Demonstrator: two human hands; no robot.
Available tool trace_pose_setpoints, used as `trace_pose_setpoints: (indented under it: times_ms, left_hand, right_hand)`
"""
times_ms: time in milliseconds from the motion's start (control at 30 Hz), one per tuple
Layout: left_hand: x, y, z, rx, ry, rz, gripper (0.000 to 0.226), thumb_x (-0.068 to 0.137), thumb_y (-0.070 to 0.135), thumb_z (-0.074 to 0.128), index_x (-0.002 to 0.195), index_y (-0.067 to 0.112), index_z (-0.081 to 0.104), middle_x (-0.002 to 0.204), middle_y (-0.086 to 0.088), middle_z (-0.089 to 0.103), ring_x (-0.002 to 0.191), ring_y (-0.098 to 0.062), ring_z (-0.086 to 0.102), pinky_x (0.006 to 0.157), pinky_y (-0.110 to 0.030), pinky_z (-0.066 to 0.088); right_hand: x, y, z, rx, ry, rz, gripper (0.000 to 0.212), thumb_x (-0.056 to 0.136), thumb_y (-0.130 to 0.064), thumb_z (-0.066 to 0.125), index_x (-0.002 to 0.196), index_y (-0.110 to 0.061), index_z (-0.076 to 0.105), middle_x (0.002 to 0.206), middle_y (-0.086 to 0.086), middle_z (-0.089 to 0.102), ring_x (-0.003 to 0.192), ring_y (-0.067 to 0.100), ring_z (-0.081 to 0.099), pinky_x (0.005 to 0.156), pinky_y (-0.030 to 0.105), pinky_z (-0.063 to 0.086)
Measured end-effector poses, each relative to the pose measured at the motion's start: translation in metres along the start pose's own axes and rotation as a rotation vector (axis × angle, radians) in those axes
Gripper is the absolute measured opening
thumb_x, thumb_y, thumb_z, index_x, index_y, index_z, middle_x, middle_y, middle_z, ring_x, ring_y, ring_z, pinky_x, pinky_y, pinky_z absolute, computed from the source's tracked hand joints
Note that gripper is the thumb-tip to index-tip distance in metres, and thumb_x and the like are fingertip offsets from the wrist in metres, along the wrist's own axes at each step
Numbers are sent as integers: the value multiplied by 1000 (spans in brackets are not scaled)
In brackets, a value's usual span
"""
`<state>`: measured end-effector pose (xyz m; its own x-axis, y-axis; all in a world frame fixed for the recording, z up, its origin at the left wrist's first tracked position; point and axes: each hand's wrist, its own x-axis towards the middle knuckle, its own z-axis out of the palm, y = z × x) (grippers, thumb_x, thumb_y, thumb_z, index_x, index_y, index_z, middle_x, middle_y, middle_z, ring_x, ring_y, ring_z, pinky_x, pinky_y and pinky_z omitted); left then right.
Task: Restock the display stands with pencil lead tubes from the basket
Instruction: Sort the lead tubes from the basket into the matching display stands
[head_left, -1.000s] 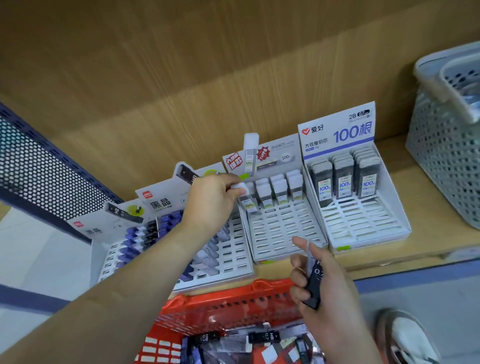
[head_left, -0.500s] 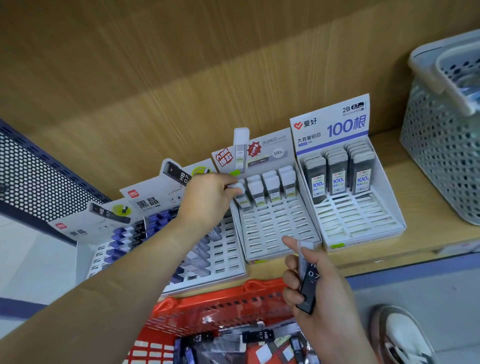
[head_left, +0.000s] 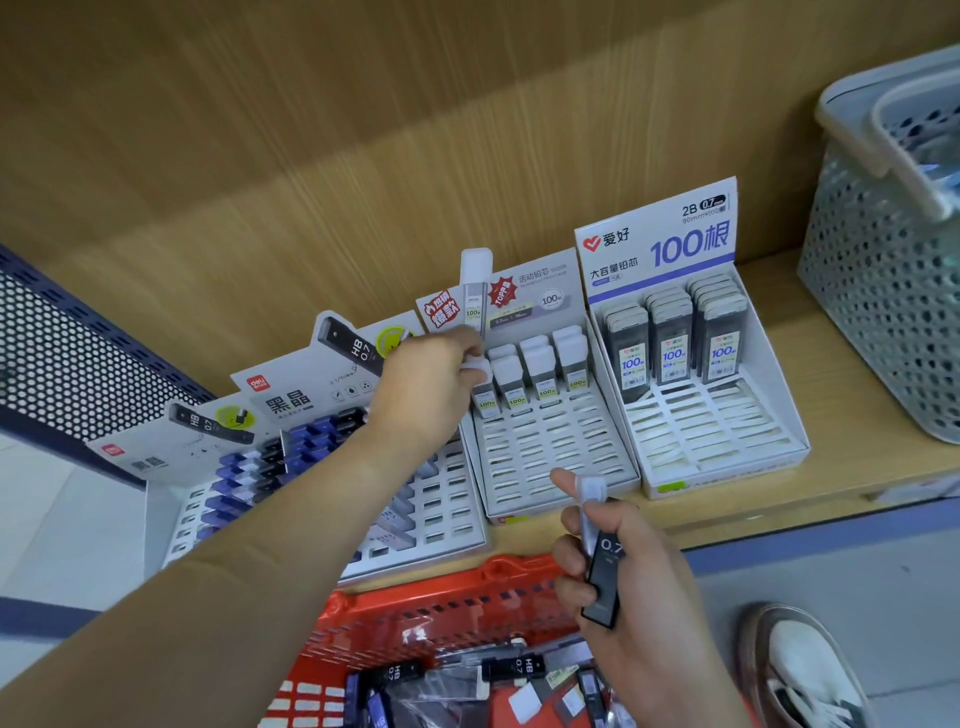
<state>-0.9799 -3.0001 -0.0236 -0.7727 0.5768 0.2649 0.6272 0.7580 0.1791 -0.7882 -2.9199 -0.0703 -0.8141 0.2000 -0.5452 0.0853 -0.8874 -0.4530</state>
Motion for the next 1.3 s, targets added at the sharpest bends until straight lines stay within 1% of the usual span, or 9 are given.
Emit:
trace_pose_setpoints:
  times_ms: [200,267,333,433,533,700,900,1100,1300]
  left_hand:
    - [-1,-12,11,205,102,180,15,75,8,76,63,5,66,68,-7,60,75,-33,57,58,-28,47]
    - [-6,-10,9,185,135,204,8,77,5,72,69,6,72,76,-8,63,78,-35,58,63,-31,51]
    - [-17,4,1,-38,84,91,10,86,9,66,88,10,75,86,-5,64,79,-27,58,70,-28,47]
    - [-49,39,-18,-671,-316,-311,16,92,25,62,102,20,73,87,0,70,72,-12,58,70,-26,48]
    - [-85,58,-20,-864,-486,-340,17,89,24,64,105,22,69,83,-6,70,64,-9,63,64,-24,51]
    - [-118,64,-20,-1039,-173,-546,13,81,9,72,94,6,69,82,-21,69,50,-13,54,54,-28,49]
    - [-139,54,-35,-1115,202,-694,13,79,11,72,91,8,68,72,-10,71,61,-13,65,63,-23,54]
    - [-163,33,-51,-1078,95,-639,29,66,21,76,95,20,73,82,-3,73,79,-16,70,74,-25,57]
    - [-172,17,-64,-879,55,-536,26,70,33,74,77,10,65,71,-9,67,69,-27,64,68,-35,54]
  right_hand:
    - [-1,0,2,27,-7,23,30,95,-14,50,116,-13,70,73,4,48,50,12,40,37,20,24]
    - [-3,-1,4,48,-36,41,34,88,-27,58,114,-11,72,73,4,47,49,11,36,38,20,20]
    - [-4,-1,7,76,-64,68,44,89,-40,55,114,-7,71,68,4,45,45,9,33,35,18,18]
    - [-5,0,10,91,-98,95,59,91,-56,48,103,-4,71,61,5,42,40,8,31,31,16,20]
    - [-6,2,11,35,-129,89,62,85,-66,47,78,-6,60,60,7,42,38,9,32,31,15,20]
    - [-9,6,13,-48,-145,97,53,90,-56,51,105,-9,69,61,8,50,40,9,33,33,15,17]
    - [-15,13,18,-247,-160,-12,38,74,-37,69,99,-8,69,66,0,61,46,6,31,35,14,22]
    - [-10,25,26,-311,-78,-63,16,76,-19,73,86,-8,67,66,9,60,43,7,33,36,15,24]
    - [-15,33,33,-372,-132,6,30,85,-39,68,78,-12,59,59,6,51,44,10,29,37,17,21]
